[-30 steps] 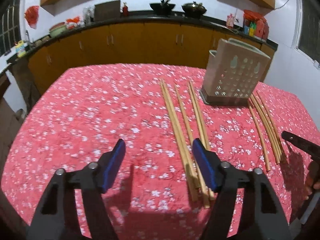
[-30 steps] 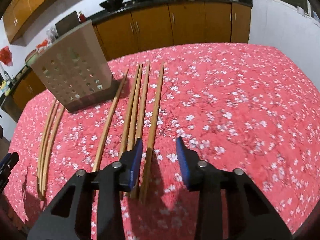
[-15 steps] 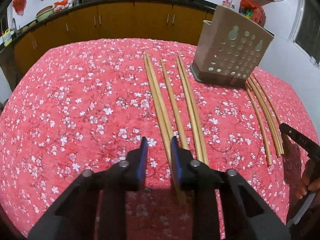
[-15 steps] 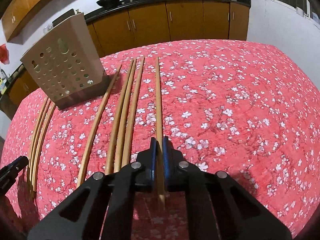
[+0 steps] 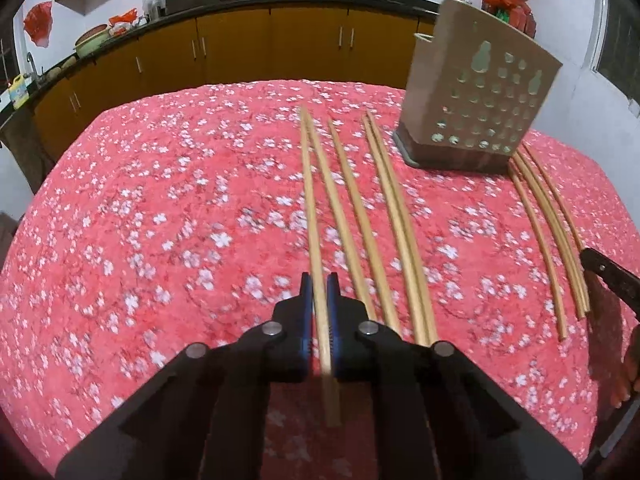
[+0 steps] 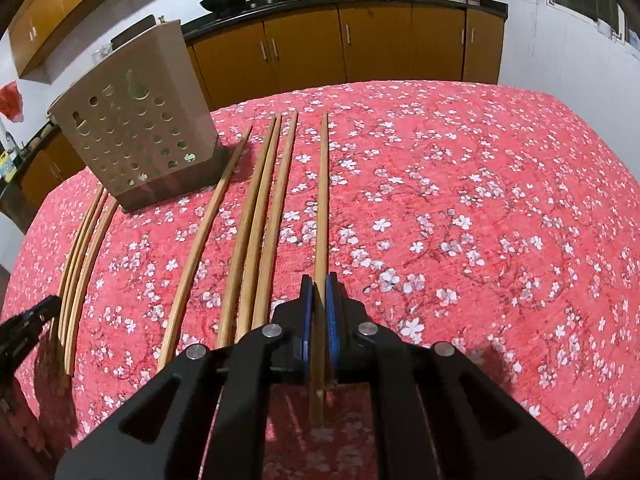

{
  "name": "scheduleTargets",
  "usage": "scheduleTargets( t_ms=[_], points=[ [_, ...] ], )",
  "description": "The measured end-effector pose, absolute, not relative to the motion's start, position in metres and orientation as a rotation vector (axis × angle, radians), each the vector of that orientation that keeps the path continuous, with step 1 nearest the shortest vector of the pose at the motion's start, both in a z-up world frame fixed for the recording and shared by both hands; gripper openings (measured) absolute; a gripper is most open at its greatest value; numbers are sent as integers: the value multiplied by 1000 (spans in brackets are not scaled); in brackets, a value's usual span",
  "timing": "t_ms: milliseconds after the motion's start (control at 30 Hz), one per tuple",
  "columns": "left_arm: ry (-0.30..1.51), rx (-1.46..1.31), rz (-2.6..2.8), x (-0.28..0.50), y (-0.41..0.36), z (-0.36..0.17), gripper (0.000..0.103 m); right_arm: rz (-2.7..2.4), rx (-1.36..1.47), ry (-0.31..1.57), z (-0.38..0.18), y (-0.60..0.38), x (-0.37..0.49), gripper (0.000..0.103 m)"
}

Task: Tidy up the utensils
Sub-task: 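Lower the left tool onto a wooden chopstick and close it while the right tool grasps another, then lift the left tool's chopstick over the beige holder while the right tool carries its chopstick there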

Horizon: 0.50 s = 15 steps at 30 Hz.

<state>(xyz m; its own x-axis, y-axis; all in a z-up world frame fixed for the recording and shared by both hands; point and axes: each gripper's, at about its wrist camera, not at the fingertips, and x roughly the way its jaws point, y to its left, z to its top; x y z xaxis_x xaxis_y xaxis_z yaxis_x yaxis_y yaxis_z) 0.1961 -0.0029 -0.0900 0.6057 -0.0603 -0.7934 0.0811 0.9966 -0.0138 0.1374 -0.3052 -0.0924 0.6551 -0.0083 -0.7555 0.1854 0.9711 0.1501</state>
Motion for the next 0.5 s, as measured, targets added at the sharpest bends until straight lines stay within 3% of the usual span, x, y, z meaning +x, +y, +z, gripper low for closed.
scheduleTargets(
  t_ms=[500],
  points=[
    [889, -25, -93, 214, 39, -91, 9, -122, 235, 833, -94, -327, 145, 8]
  ],
)
